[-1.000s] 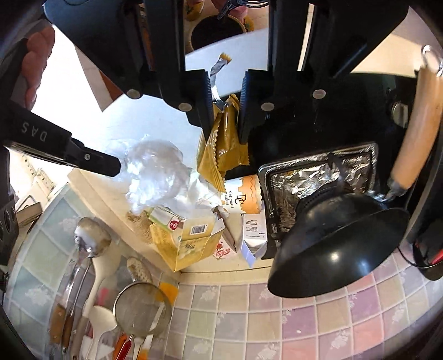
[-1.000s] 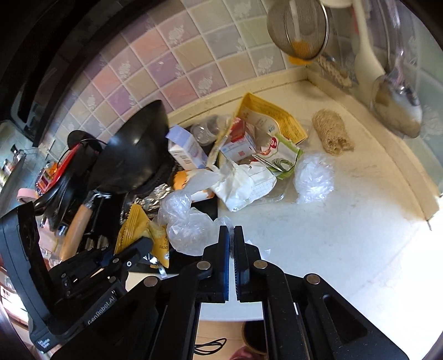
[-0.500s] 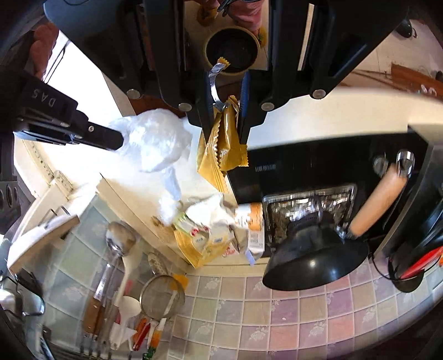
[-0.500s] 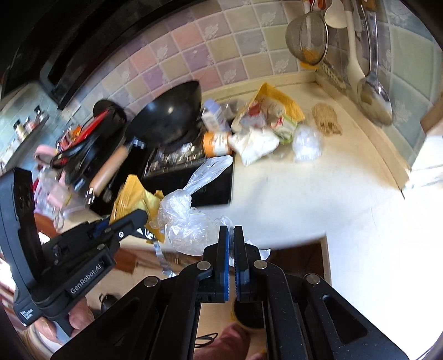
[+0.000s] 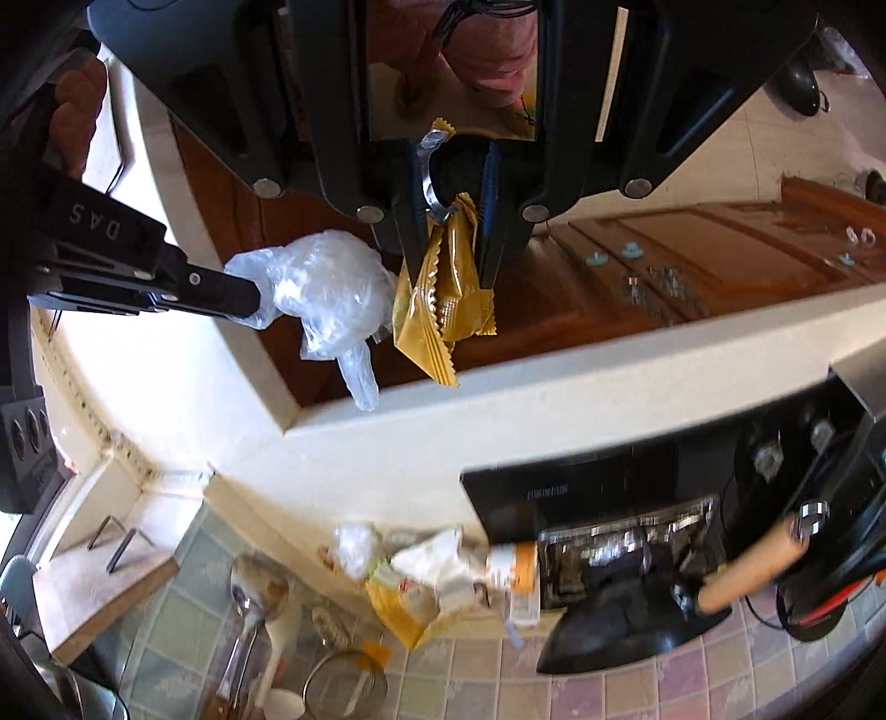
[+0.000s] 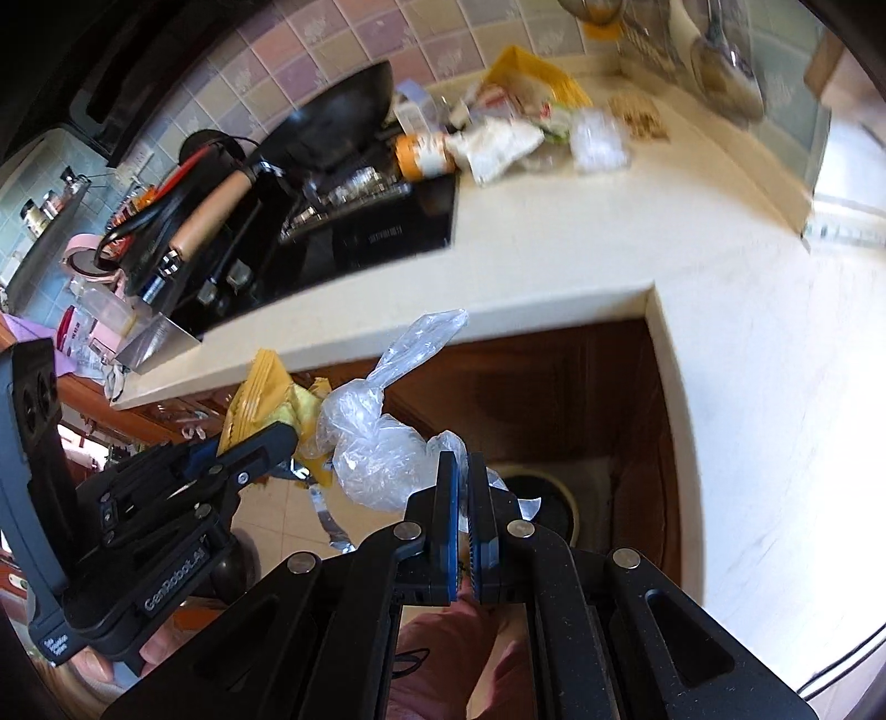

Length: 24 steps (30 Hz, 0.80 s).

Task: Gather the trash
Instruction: 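Carry the wrapper and plastic bag down over the bin and open both grippers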

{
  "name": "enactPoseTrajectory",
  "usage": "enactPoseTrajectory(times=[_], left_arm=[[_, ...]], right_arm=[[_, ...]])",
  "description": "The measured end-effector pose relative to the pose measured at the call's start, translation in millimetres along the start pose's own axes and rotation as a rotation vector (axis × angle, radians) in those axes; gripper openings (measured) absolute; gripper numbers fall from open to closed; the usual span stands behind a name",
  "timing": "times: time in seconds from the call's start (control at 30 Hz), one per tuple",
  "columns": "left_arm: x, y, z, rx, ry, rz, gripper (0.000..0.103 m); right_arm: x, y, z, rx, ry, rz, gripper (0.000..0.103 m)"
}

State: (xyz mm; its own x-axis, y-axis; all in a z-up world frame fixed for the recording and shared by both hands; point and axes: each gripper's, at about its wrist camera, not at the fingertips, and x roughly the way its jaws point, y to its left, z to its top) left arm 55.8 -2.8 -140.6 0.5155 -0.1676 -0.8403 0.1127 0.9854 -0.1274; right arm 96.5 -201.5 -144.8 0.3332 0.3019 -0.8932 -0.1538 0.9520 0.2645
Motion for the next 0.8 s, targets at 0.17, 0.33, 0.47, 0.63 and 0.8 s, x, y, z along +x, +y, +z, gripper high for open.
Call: enactPoseTrajectory(times=[0.17,0.33,0.47,0.63,0.8], left_arm=[[25.0,17.4,-27.6,-0.007,0.078,-0.012,0.014],[62.7,38.6,-59.4,0.001,0.161,-0.034,0.014],[106.2,55.5,-89.0,0.010,0.230,-0.032,0.014],[170.3,68.5,-126.7,0.029,0.300,-0.039,0.014],[236.2,69.5,-153.3,0.048,0.340,-0.036,0.014]], right_arm=[[33.8,2.5,-17.3,0.041,0.054,-0.036,0.003],[80.6,-4.4,-47.0,0.129,0.112,-0.105,0.003],[134.1,-17.3,-80.1,0.205,0.170,-0.163,0.003],[196.0,-39.7,-117.2,0.303,0.206,-0.214,0.003],[257.0,-66.5,-152.7,0.411,0.264,-0.221,0.003]])
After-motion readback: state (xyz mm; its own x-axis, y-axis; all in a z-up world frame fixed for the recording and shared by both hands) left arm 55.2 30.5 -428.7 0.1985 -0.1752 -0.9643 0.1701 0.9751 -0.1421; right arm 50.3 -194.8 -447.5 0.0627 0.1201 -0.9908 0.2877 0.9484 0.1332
